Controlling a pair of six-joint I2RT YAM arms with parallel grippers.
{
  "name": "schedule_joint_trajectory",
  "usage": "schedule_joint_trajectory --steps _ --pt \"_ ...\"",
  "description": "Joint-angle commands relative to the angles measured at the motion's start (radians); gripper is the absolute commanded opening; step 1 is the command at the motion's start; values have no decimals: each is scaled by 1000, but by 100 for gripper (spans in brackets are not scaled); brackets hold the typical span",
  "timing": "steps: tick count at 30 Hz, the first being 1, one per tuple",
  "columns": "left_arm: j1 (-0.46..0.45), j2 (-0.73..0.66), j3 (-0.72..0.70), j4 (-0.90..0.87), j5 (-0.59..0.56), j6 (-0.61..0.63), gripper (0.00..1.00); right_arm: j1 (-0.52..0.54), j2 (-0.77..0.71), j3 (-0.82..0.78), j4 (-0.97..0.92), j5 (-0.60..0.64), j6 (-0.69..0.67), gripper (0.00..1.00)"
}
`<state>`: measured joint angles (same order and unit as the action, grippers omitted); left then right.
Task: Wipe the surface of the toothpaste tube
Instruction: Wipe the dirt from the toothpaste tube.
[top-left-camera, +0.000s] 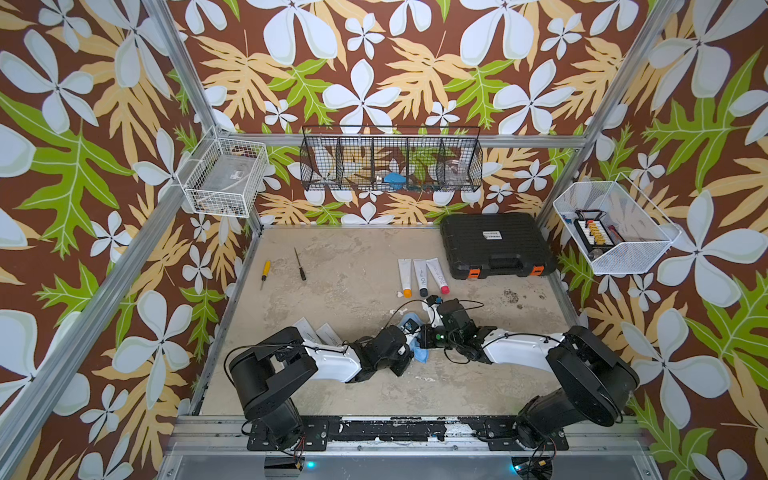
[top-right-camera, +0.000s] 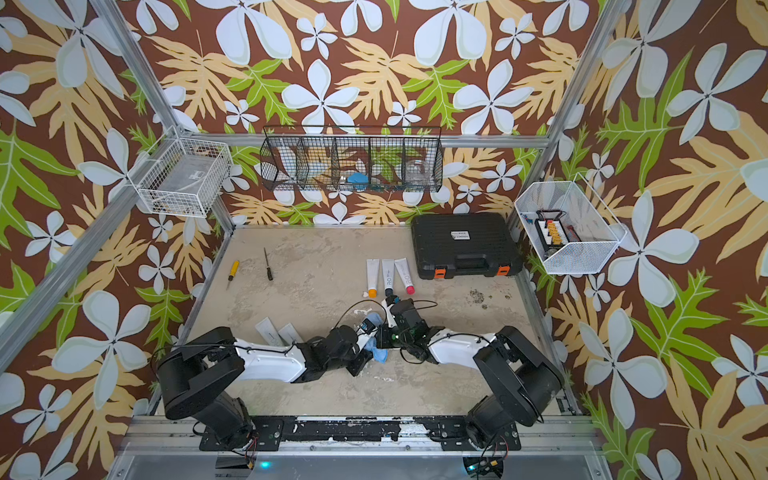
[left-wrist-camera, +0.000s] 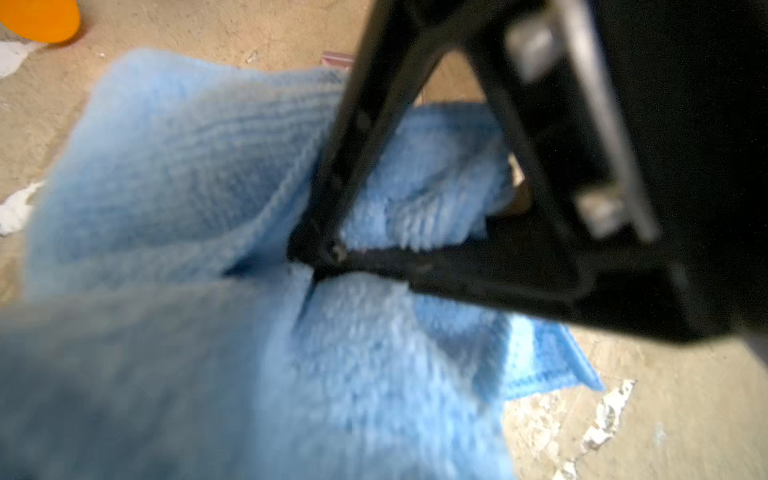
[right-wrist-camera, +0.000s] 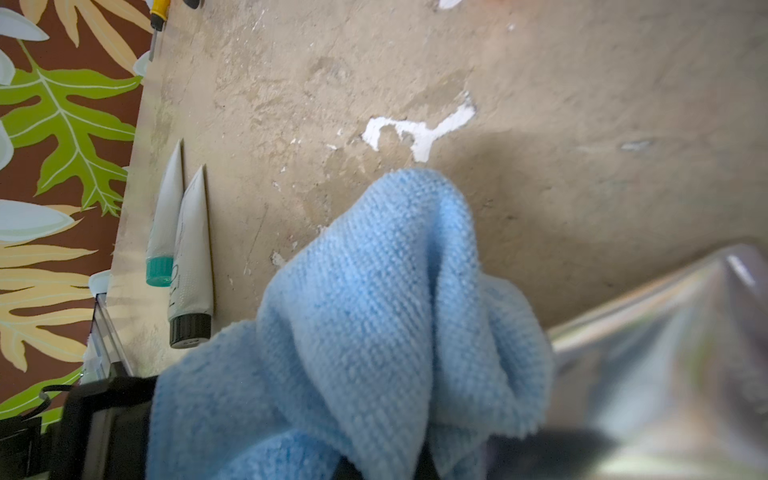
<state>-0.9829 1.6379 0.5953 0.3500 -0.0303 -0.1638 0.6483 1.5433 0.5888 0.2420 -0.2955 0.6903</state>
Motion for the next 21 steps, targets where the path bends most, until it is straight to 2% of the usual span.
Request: schedule_joint_trajectory --steps 1,6,13,17,21 --pt "1 -6 -3 2 17 -2 24 -33 -4 -17 -181 91 -55 0" --pt "1 -9 -5 2 18 -2 24 -107 -13 -28 -200 152 -115 0" --pt "1 -13 -7 1 20 4 24 -221 -20 -26 -222 158 -185 0" --pt "1 -23 -10 -1 23 4 24 -235 -47 -7 -255 191 -206 0" --pt "1 -19 -9 -1 25 4 24 -239 -49 0 -253 169 -213 0"
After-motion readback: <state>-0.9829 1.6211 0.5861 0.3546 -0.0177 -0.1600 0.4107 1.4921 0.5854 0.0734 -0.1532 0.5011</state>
